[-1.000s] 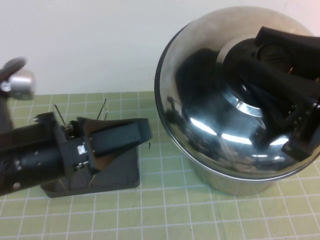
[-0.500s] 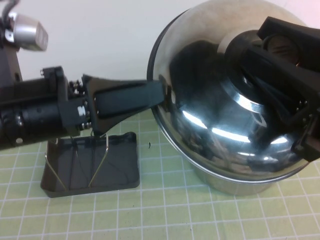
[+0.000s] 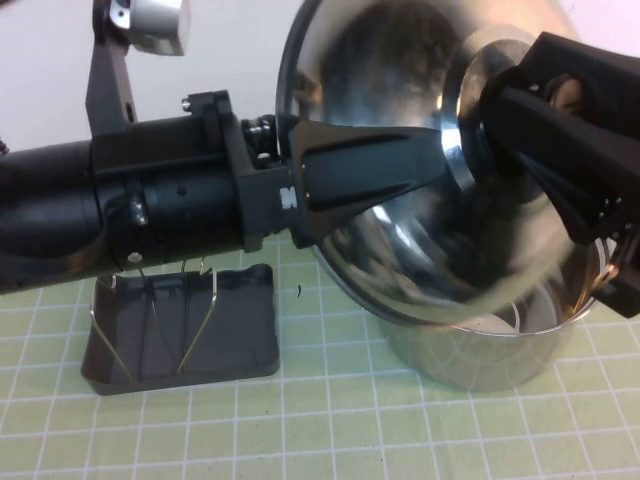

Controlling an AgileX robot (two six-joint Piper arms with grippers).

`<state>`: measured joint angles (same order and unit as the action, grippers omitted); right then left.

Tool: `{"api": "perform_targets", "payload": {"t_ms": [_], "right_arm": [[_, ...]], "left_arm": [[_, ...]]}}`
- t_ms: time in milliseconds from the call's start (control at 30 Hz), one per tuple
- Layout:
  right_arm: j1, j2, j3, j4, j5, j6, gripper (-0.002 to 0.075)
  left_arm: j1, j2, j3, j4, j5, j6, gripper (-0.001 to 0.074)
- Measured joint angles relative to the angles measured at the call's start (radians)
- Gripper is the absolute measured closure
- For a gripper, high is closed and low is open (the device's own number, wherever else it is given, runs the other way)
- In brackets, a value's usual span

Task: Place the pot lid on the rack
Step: Hand over the pot lid

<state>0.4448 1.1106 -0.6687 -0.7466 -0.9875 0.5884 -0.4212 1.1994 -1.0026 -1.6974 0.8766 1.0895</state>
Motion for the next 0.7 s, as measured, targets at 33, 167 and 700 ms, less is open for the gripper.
{"api": "perform_targets", "payload": {"t_ms": [33, 167, 700], "right_arm": [[-0.002, 0.0, 0.0, 0.004, 0.008, 0.0, 0.0389], [-0.002, 0.0, 0.0, 0.0, 0.017, 0.017, 0.0389], [-0.004, 0.0, 0.0, -0.007, 0.066, -0.118, 0.0284]], "left_arm": [[-0.005, 0.0, -0.004, -0.004, 0.005, -0.002, 0.0562], [-0.012, -0.004, -0.016, -0.008, 0.005, 0.005, 0.0622], [-0.026, -0.004, -0.016, 0.032, -0.088, 0.16, 0.0626]]}}
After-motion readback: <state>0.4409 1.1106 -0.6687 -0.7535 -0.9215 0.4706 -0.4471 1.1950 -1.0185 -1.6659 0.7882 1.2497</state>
